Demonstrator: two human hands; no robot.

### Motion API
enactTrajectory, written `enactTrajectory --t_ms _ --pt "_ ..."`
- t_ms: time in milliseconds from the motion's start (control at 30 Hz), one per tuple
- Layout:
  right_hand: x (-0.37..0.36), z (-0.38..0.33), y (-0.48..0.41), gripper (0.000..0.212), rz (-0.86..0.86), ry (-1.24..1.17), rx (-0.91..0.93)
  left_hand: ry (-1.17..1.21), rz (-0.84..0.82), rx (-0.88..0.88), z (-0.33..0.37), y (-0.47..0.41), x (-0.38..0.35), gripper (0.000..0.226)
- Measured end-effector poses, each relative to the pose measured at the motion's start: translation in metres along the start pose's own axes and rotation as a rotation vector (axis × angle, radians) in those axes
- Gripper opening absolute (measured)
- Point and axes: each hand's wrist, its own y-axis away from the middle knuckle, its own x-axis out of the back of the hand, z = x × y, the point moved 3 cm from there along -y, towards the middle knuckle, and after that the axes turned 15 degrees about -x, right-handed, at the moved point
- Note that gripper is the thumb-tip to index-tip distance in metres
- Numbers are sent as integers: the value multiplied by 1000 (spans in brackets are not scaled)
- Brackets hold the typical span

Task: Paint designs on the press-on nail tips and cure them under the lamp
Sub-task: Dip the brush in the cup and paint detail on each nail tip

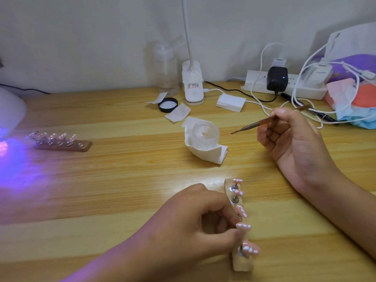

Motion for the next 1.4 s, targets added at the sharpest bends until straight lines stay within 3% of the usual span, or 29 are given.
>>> enactTrajectory --t_ms 300,467,633,700,833,900,1100,1200,1400 --pt "-2 0 2 28 11 4 6 -16 22 27 -1 -3 0 22" --pt "2 -2 2 13 49 13 57 39 48 7 -1 -2 1 13" --pt "1 -4 5 15 18 112 132 406 265 126 -4 1 4 10" --pt "0 -4 5 21 2 149 147 455 342 126 -4 -1 5 13" --pt "-3 -4 9 24 -3 217 185 581 689 98 -12 -2 19 11" --pt "-4 -4 11 23 4 241 195 620 764 134 -19 -2 23 11" --pt "-5 -3 12 24 7 249 209 613 746 246 -28 -2 20 18" --pt "-5 -4 11 21 13 242 205 687 813 291 -34 -3 22 7" --pt "-5 -4 13 19 13 294 229 602 676 180 -28 -6 21 12"
